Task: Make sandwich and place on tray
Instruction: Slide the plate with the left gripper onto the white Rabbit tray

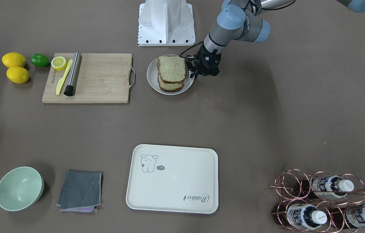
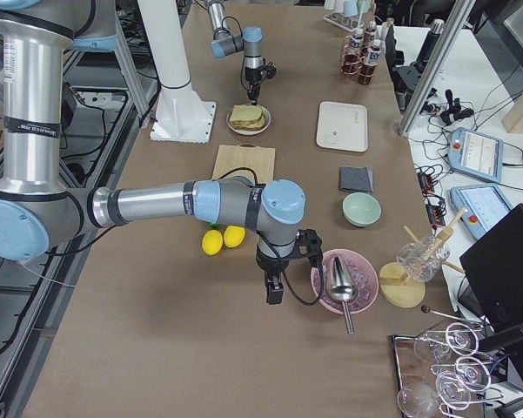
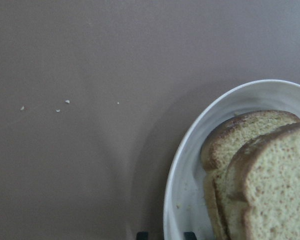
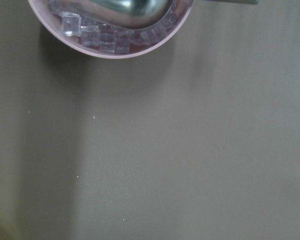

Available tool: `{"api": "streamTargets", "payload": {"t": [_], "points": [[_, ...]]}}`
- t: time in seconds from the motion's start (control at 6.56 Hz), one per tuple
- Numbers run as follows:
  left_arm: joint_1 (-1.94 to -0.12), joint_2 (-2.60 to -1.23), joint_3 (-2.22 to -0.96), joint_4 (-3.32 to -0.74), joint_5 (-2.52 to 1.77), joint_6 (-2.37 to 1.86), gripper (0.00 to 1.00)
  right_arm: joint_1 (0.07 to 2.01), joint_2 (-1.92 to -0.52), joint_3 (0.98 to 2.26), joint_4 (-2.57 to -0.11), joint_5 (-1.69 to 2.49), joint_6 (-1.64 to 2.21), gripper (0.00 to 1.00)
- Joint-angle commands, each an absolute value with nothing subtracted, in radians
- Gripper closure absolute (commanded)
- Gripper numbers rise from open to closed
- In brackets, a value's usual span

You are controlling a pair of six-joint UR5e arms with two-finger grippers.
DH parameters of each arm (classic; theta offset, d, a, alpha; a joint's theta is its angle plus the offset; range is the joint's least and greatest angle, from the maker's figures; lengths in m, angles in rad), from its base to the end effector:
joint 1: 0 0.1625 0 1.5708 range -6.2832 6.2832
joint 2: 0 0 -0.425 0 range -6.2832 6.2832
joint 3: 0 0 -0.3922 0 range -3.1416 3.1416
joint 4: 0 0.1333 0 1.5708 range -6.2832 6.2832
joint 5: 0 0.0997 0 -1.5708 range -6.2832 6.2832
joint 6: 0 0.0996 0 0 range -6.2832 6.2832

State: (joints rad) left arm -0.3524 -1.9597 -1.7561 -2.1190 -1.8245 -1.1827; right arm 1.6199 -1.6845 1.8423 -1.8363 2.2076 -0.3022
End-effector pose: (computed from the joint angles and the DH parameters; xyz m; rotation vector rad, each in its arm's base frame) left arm 0.5450 -0.3158 0.2947 0.1929 1.1230 0.1741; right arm 0.0951 -0.4255 0.6135 0.0087 -0.6458 -0.2100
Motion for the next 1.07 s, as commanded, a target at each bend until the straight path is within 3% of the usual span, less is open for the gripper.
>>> {"api": "streamTargets", "payload": {"t": [0.0,0.61,0.92], "points": [[-0.368,-1.957,-1.755,-2.137,-1.832,-1.183,1.0,1.62,-1.686,1.842,-1.836,2.206,-0.302,0.0],[-0.555,-1.967,-1.724,-2.151,-2.073,-1.18,1.0,1.62,-1.68,1.784,-1.803,2.207,-0.308,0.0],[-0.67,-2.086,-1.582,-2.151,-2.194,-1.18,1.0,1.62,-1.687,1.758,-1.752,2.207,-0.308,0.0]]}}
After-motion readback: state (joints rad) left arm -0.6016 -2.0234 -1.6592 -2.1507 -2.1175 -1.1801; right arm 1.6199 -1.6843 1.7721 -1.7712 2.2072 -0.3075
